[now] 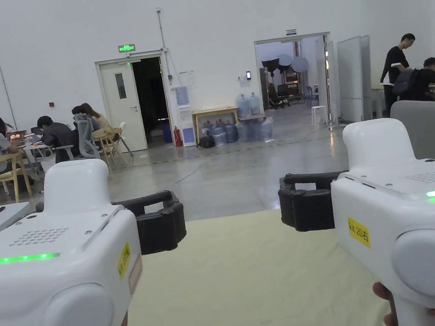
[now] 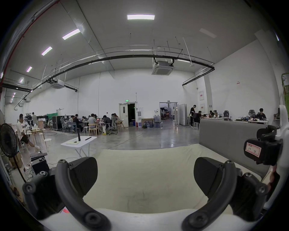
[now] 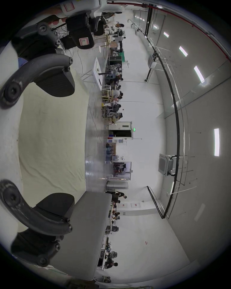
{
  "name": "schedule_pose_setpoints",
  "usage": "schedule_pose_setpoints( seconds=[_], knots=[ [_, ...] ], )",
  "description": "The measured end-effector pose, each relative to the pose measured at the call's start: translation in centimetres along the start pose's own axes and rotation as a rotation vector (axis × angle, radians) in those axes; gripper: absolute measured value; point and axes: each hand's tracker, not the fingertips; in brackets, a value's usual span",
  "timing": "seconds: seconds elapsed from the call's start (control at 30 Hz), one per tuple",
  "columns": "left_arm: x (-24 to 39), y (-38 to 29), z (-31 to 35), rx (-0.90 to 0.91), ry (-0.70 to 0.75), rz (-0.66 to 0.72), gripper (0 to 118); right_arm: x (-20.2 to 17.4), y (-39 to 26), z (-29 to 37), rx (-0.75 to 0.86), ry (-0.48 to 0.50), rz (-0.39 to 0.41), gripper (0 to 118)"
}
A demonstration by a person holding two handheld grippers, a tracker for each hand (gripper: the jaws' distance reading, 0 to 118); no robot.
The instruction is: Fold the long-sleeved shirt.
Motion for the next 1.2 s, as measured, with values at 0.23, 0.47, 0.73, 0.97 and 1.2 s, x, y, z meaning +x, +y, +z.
schedule_pose_setpoints(
  seconds=[0.23,0.47,0.73,0.97,1.2],
  knots=[
    [-0.06,-0.02,-0.02,0.002,-0.01,0.003,118,-0.15,-0.03,-0.2,-0.01,0.018,-0.017,118],
    [-0.11,0.28,0.22,0.009,-0.006,0.004,118,-0.02,-0.01,-0.52,-0.028,0.03,-0.04,118],
    [-0.28,0.08,0.03,0.003,-0.012,0.011,118,-0.35,-0.06,-0.56,-0.033,0.039,-0.032,118],
    [-0.33,0.06,0.18,0.002,-0.014,0.011,118,-0.32,0.05,-0.61,-0.032,0.04,-0.035,118],
    [-0.26,0.12,0.3,0.009,-0.016,-0.001,118,-0.47,-0.06,-0.71,-0.039,0.04,-0.035,118]
  ],
)
